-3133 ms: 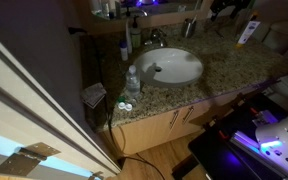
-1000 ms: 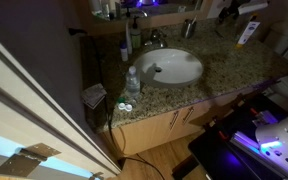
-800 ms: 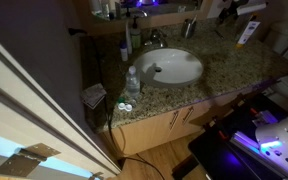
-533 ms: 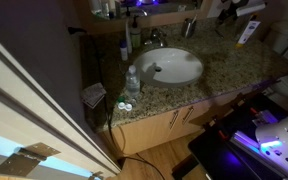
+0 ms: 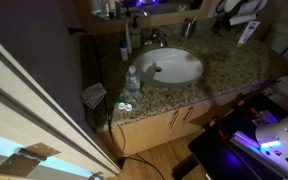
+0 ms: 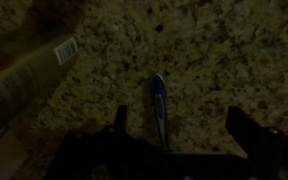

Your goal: Move the shaving stick to the right side of the tap

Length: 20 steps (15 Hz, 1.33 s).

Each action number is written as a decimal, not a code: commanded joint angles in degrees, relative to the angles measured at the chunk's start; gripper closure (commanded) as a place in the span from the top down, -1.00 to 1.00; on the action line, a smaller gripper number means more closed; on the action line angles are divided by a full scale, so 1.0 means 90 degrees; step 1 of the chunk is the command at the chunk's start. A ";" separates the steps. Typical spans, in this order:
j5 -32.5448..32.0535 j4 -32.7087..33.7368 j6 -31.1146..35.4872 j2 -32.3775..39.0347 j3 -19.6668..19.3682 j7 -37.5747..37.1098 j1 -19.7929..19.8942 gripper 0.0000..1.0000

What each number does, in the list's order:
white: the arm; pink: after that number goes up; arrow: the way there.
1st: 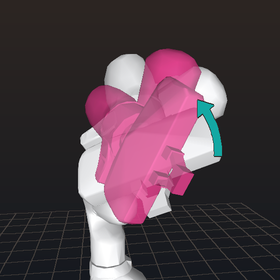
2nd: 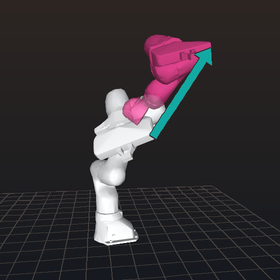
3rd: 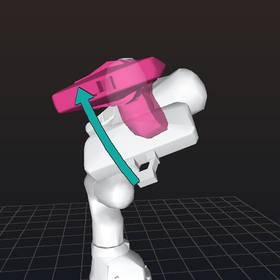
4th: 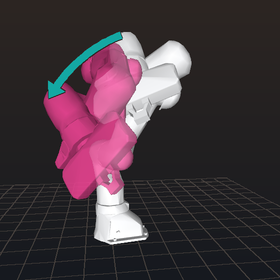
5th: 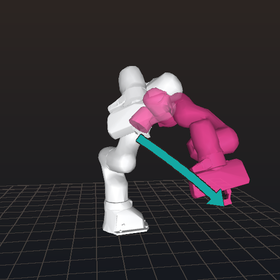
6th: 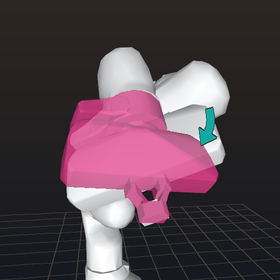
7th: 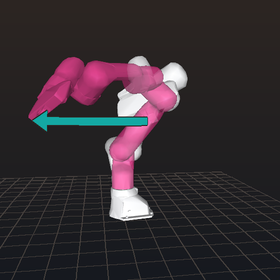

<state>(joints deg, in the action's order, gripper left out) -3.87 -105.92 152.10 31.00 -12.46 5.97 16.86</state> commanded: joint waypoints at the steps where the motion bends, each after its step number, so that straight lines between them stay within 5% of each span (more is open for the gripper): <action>1: 0.0426 0.0752 -0.0187 0.0524 0.0310 0.0245 0.0377 1.00; 9: 0.0697 0.1716 -0.0889 0.1188 0.0551 0.0337 0.0604 1.00; 10: 0.0693 0.1784 -0.0960 0.1235 0.0568 0.0374 0.0614 0.54; 20: 0.0795 0.2121 -0.1245 0.1356 0.0716 0.0760 0.0817 -0.80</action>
<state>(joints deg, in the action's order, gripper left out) 1.64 -88.73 142.71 42.43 -7.57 9.57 22.28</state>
